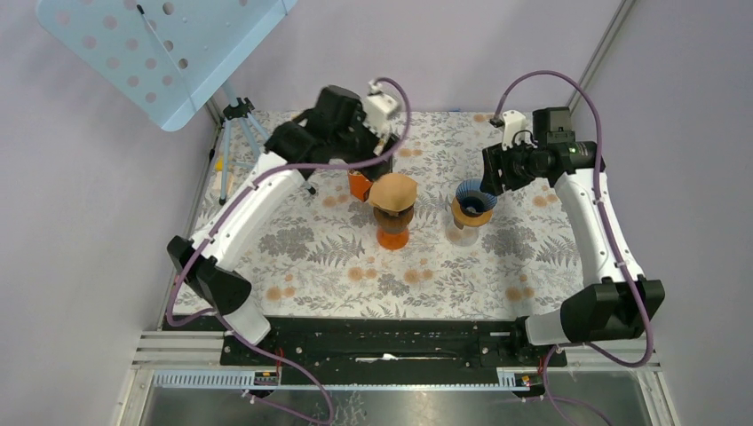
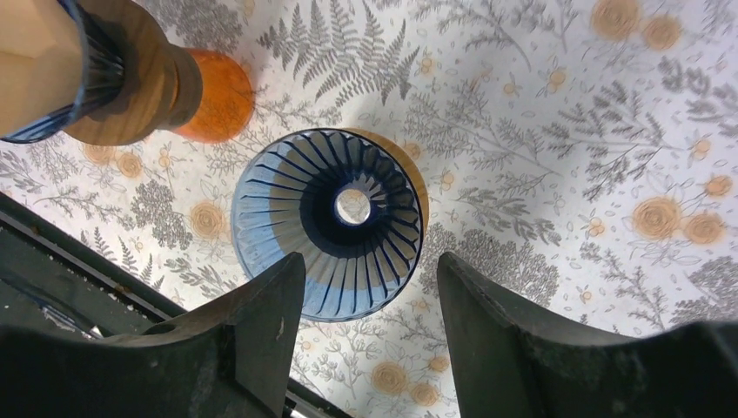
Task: Place the coffee filter in the dripper
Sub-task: Pick up the coffee filter from the coffee filter holder.
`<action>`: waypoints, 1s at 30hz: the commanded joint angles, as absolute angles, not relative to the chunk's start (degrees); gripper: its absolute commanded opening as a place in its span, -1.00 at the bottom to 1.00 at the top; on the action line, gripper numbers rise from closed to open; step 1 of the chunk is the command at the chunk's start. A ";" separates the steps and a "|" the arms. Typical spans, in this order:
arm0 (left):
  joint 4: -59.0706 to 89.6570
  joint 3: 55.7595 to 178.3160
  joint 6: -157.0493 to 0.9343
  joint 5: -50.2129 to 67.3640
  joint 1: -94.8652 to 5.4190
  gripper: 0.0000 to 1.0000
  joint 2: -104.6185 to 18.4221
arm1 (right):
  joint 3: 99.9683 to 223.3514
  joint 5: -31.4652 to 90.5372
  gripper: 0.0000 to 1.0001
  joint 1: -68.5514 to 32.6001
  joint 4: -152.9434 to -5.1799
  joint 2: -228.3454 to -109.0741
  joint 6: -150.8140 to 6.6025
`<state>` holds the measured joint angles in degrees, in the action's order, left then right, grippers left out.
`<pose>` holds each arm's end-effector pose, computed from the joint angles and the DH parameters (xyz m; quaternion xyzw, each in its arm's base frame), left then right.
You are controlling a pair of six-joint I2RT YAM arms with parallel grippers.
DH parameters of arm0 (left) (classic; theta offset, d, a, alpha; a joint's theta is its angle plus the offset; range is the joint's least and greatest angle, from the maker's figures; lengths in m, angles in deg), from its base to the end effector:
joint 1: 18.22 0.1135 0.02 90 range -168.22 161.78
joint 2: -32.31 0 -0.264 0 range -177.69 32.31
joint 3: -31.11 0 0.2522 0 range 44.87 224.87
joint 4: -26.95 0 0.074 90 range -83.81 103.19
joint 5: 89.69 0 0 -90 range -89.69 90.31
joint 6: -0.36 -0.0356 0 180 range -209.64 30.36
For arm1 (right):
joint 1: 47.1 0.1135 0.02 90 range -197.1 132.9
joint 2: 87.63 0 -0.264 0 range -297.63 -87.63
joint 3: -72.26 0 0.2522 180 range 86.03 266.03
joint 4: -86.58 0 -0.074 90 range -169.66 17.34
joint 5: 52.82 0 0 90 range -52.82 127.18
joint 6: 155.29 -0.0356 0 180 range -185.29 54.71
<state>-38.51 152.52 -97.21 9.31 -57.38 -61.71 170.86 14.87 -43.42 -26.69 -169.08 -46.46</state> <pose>0.2666 -0.2243 0.4256 0.3870 0.8092 -0.1867 0.4008 0.2896 0.0322 0.3675 -0.2452 0.8900 0.1353 0.3599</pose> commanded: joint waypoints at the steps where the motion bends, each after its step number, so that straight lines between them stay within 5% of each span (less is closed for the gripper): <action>1: -33.94 154.27 -93.49 12.25 -48.84 0.41 -60.62 | 169.68 12.24 0.29 -43.69 -32.39 -163.74 -46.97; 9: -29.85 155.33 -92.99 16.01 -38.85 0.17 -66.46 | 164.34 11.14 0.29 -43.72 -36.84 -159.40 -48.14; 30: -26.93 161.70 -98.63 20.91 -38.70 -0.06 -82.43 | 162.37 11.95 0.29 -43.67 -35.99 -160.29 -47.63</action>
<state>-29.29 158.56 -97.82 18.71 -38.76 -81.91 162.82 12.45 -43.42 -35.32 -160.20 -47.58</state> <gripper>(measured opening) 0.479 0.644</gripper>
